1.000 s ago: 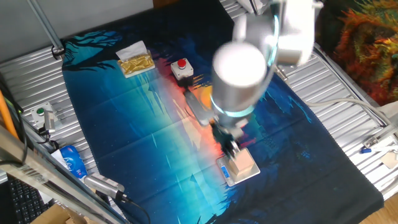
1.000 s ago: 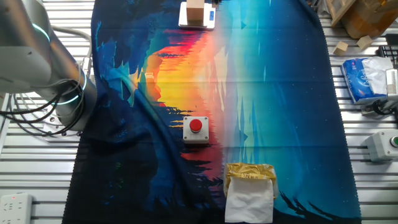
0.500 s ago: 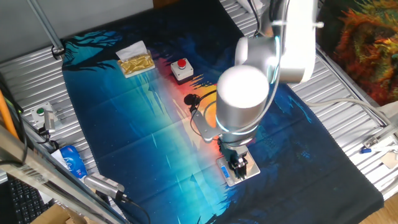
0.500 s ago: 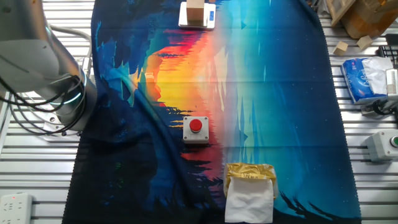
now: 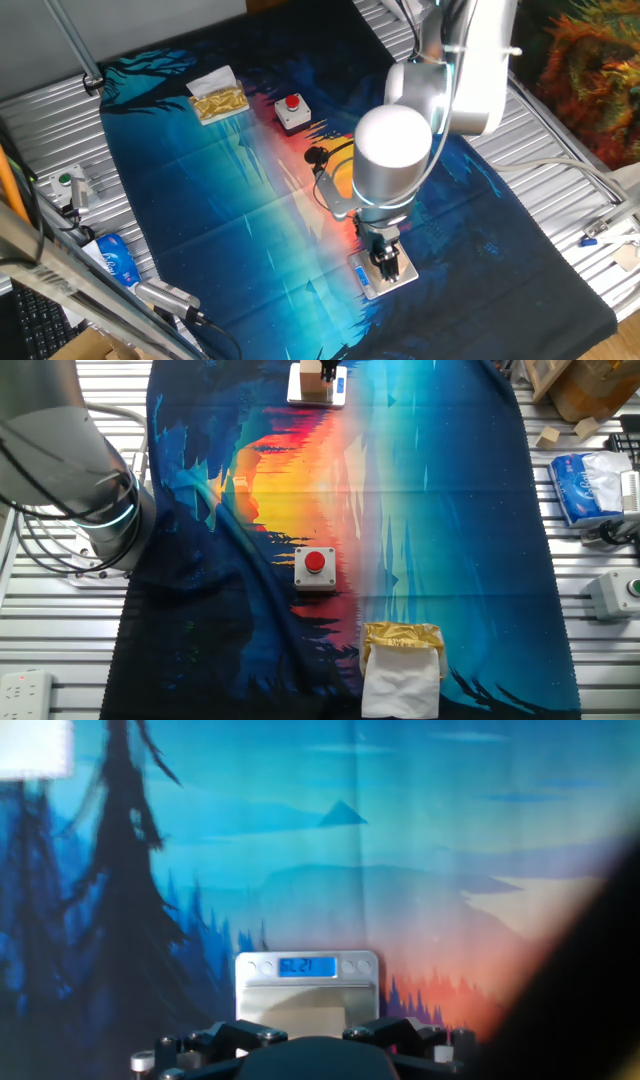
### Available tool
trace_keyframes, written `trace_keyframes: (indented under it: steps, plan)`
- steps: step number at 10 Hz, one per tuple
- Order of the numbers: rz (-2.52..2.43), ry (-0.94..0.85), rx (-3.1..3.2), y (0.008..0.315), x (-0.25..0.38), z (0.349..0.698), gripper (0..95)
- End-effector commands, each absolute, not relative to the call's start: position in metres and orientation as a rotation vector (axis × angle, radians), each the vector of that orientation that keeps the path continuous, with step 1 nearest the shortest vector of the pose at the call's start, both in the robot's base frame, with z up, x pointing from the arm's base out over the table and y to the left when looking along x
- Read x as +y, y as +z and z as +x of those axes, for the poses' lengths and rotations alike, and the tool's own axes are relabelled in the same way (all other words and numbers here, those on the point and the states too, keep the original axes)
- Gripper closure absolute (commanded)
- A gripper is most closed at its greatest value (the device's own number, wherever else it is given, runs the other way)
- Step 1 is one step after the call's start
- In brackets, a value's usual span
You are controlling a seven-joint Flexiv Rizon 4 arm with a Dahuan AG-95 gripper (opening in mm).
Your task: Remove the object from the scale
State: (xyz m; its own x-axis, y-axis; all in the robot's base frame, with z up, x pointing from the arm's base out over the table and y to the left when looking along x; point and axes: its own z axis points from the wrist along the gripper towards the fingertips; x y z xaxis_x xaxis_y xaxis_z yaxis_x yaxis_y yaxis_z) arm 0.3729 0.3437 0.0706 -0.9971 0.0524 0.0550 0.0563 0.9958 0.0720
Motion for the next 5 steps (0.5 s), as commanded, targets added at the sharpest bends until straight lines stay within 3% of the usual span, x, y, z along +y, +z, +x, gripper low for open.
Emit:
trace_keyframes:
  steps: [1, 2, 3, 4, 5]
  plan:
    - [-0.070, -0.153, -3.093, 0.0647, 0.3423, 0.3695, 0.0]
    - [-0.080, -0.168, -3.091, 0.0644, 0.3423, 0.3695, 0.0]
    - [-0.085, -0.171, -3.090, 0.0636, 0.3423, 0.3695, 19.0]
    - [-0.091, -0.171, -3.085, 0.0636, 0.3423, 0.3695, 19.0]
    - [-0.133, -0.166, -3.080, 0.0635, 0.3423, 0.3695, 57.0]
